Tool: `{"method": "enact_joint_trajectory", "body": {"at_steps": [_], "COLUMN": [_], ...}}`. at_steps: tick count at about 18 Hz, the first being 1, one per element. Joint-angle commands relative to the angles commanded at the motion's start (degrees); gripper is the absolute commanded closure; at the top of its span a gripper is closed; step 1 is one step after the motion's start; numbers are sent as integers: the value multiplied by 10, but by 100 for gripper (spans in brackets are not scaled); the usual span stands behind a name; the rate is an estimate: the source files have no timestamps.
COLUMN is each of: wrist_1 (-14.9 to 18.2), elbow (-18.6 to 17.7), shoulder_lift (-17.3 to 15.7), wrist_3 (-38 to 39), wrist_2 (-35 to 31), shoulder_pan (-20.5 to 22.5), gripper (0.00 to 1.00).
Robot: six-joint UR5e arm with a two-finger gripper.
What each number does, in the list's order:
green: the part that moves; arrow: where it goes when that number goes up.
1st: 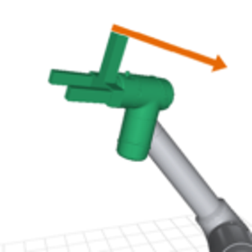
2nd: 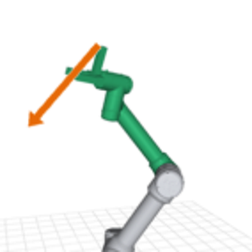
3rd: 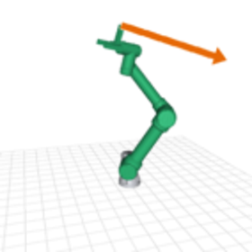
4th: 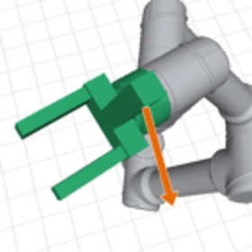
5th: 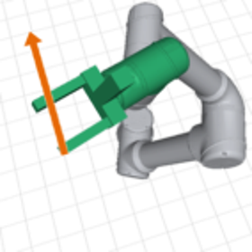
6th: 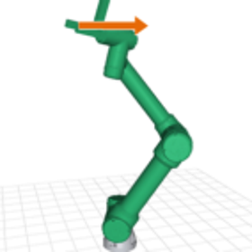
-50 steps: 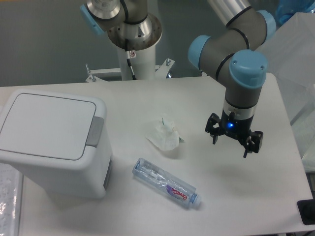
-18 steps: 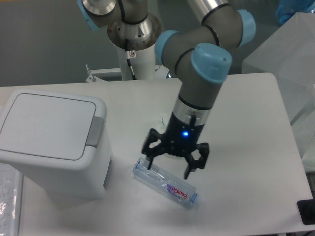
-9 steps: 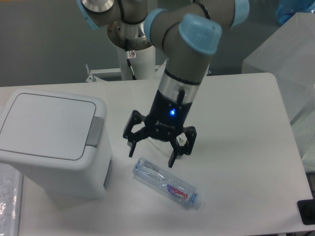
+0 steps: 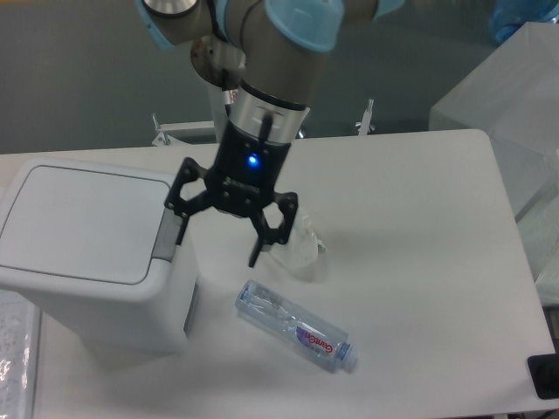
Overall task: Open the trash can
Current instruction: 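Hook the gripper finger under the lid edge and lift it open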
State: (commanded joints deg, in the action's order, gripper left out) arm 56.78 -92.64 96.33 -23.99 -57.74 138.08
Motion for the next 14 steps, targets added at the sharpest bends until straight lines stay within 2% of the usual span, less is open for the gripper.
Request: {"method": "enact_joint_trajectory", "body": {"at_steps": [5, 14], "wrist_1": [-5, -7], "elbow": [-1, 2], "shoulder_lift": [11, 25], "wrist_3": [0, -1], "wrist_2": [-22, -23], "shoulder_pan": [-4, -4], "gripper": [0, 0]}}
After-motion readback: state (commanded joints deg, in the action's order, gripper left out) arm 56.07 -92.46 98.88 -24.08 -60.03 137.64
